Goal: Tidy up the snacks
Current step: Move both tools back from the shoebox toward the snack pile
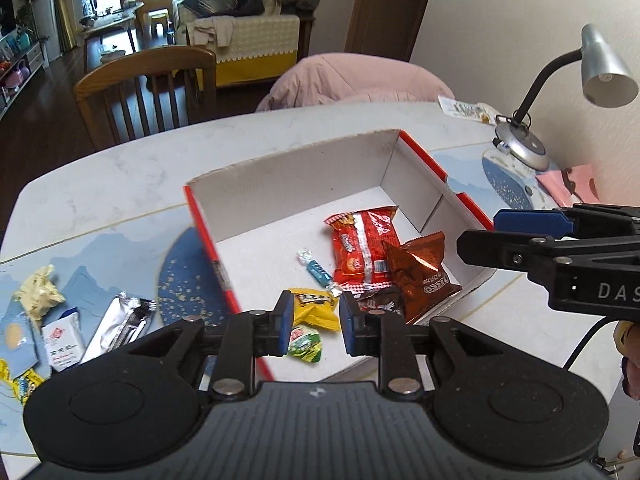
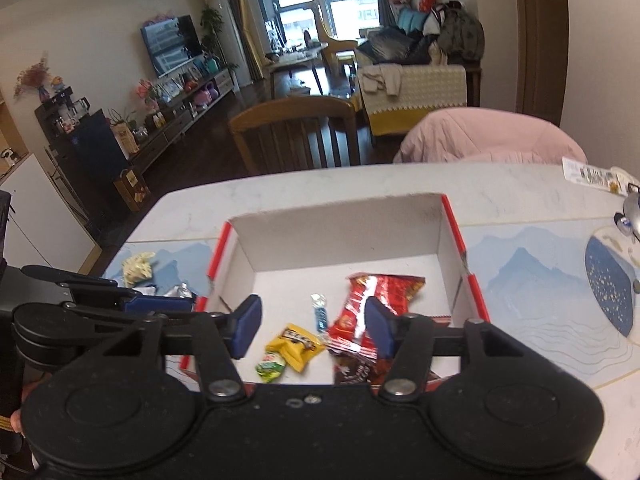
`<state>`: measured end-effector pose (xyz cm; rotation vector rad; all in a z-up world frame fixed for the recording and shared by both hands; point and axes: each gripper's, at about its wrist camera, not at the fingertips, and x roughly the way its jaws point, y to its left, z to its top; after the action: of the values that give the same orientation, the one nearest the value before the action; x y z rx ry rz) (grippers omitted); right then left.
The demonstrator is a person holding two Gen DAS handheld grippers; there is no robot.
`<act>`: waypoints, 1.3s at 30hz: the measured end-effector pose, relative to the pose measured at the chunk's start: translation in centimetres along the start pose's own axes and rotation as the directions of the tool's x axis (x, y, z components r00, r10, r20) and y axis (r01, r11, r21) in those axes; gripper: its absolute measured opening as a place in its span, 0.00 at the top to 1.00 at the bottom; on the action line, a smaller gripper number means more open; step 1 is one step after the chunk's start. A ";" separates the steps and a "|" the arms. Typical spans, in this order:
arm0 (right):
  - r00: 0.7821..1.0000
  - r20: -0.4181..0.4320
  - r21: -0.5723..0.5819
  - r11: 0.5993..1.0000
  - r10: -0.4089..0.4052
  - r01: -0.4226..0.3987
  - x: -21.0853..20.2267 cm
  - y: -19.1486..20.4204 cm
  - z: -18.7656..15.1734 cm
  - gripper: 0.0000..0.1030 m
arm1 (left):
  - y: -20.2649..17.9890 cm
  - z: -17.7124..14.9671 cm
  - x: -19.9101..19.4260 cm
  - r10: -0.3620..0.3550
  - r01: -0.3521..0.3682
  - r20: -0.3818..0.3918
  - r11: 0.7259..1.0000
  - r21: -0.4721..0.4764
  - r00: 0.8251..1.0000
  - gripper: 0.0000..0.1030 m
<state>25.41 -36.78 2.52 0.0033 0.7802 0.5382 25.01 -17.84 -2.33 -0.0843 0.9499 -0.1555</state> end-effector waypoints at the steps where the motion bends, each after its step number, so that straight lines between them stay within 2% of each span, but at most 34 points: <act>1: 1.000 0.006 0.004 1.000 0.004 -0.004 -0.1 0.4 0.0 0.44 | 0.4 -0.2 -0.4 -0.002 0.002 0.004 1.000 -0.005 1.000 0.77; 6: 1.000 0.018 0.009 1.000 0.021 -0.021 -0.3 2.4 -0.2 0.43 | 2.4 -1.5 -3.0 -0.009 0.010 0.041 1.000 -0.024 0.999 0.77; 11: 1.000 0.020 -0.006 1.000 0.017 -0.017 0.1 5.0 -0.6 0.40 | 5.0 -3.0 -5.6 0.014 -0.010 0.084 0.999 -0.049 0.996 0.76; 12: 1.000 0.024 -0.009 1.000 0.012 -0.012 0.2 5.5 -0.7 0.29 | 5.6 -3.4 -6.2 0.018 -0.013 0.093 0.998 -0.054 0.996 0.76; 13: 0.999 0.032 -0.015 1.000 0.009 -0.009 0.2 6.1 -0.8 0.11 | 6.3 -3.7 -6.8 0.019 -0.013 0.100 0.998 -0.059 0.995 0.76; 14: 0.999 0.043 -0.021 1.000 0.008 -0.007 0.2 6.6 -1.0 0.04 | 6.9 -4.1 -7.4 0.020 -0.013 0.106 0.998 -0.066 0.994 0.76; 15: 0.998 0.055 -0.029 1.000 0.008 -0.007 0.1 7.2 -1.3 0.01 | 7.6 -4.5 -7.9 0.023 -0.015 0.111 0.997 -0.076 0.993 0.74; 17: 0.998 0.060 -0.049 0.999 0.013 -0.010 0.2 8.3 -1.5 0.01 | 8.8 -5.2 -8.7 0.033 -0.022 0.122 0.996 -0.091 0.992 0.68; 19: 0.998 0.059 -0.059 0.998 0.021 -0.017 0.4 9.5 -1.7 0.01 | 10.3 -6.0 -9.6 0.048 -0.033 0.137 0.993 -0.113 0.989 0.52; 20: 0.998 0.056 -0.060 0.998 0.024 -0.021 0.6 10.0 -1.8 0.01 | 11.0 -6.4 -10.0 0.053 -0.034 0.146 0.991 -0.127 0.988 0.39; 21: 0.998 0.054 -0.059 0.998 0.027 -0.024 0.7 10.5 -1.9 0.01 | 11.6 -6.9 -10.3 0.059 -0.037 0.155 0.989 -0.142 0.986 0.33; 26: 0.997 0.056 -0.068 0.997 0.044 -0.040 1.7 12.9 -2.4 0.01 | 14.6 -8.9 -11.6 0.097 -0.070 0.165 0.984 -0.161 0.981 0.33; 30: 0.997 0.040 -0.053 0.996 0.070 -0.068 2.6 14.6 -2.6 0.01 | 16.9 -10.6 -12.2 0.115 -0.082 0.174 0.979 -0.187 0.978 0.26; 36: 0.993 0.090 -0.063 0.995 0.077 -0.072 4.0 17.5 -3.2 0.00 | 20.1 -12.4 -12.0 0.151 -0.115 0.166 0.971 -0.208 0.974 0.26; 39: 0.995 0.057 -0.087 0.993 0.087 -0.081 5.2 19.4 -3.6 0.00 | 22.0 -13.2 -11.6 0.155 -0.116 0.155 0.965 -0.234 0.976 0.26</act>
<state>17.17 -18.27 0.29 -0.0257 0.6996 0.6480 9.74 5.79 -3.69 -0.2364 0.7941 0.0866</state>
